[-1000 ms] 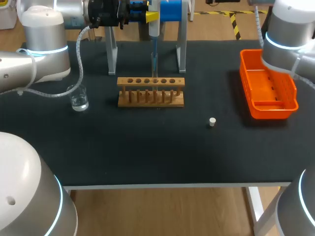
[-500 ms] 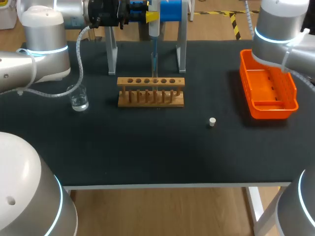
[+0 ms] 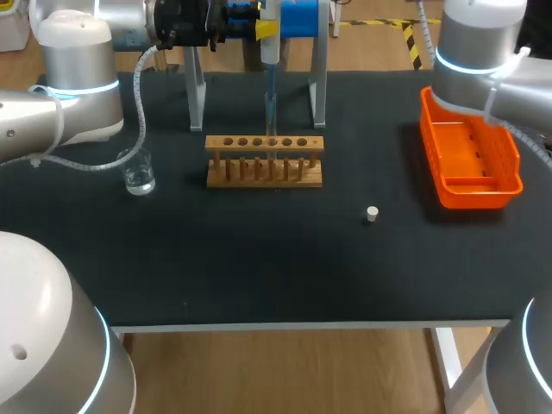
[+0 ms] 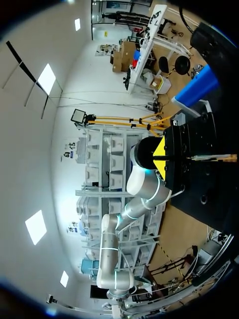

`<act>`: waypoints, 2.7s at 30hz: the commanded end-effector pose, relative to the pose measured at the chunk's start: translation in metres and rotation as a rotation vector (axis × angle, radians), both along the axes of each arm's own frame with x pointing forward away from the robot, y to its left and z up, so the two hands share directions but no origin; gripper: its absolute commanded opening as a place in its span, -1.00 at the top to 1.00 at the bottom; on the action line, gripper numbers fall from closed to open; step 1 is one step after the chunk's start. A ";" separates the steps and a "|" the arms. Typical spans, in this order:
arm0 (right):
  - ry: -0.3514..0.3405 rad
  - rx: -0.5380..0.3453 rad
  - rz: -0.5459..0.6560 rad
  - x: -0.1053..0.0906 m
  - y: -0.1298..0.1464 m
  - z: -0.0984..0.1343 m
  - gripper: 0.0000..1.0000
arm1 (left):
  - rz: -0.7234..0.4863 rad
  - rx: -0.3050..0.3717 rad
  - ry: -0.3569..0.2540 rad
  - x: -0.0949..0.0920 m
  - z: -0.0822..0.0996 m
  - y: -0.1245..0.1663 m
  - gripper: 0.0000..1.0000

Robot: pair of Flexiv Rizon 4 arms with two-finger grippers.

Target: Invert the test tube, pick up the pipette, mount the tip to pipette, aspirate from beaker and dispense into the tube, eject the tip, return the pipette, and cap with the stopper.

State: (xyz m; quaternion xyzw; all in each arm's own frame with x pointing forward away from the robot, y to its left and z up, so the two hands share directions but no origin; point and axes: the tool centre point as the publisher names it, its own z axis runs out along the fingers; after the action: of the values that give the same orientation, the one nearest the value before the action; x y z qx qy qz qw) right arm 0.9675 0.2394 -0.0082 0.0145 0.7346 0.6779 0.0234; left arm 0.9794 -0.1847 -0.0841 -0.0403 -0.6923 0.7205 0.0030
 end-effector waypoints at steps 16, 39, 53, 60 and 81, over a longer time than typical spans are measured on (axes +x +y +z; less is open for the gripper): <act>0.008 -0.004 0.001 0.007 0.011 -0.008 1.00 | -0.005 0.001 0.000 0.002 0.000 0.001 1.00; 0.047 -0.020 -0.004 0.011 0.007 -0.032 1.00 | -0.005 0.001 0.000 0.002 0.000 0.001 1.00; 0.058 -0.020 0.000 0.015 0.008 -0.034 1.00 | -0.005 0.001 0.000 0.002 0.000 0.001 1.00; 0.007 -0.002 0.008 0.014 0.011 -0.008 1.00 | -0.005 0.001 0.000 0.002 0.000 0.001 1.00; -0.096 0.005 -0.016 -0.018 -0.061 0.014 -1.00 | -0.005 0.001 0.000 0.002 0.000 0.001 1.00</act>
State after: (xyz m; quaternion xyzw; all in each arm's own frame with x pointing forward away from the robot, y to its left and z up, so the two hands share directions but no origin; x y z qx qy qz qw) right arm 0.9692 0.2100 0.0089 -0.0164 0.7321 0.6785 0.0581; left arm 0.9805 -0.1848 -0.0844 -0.0409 -0.6921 0.7206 0.0037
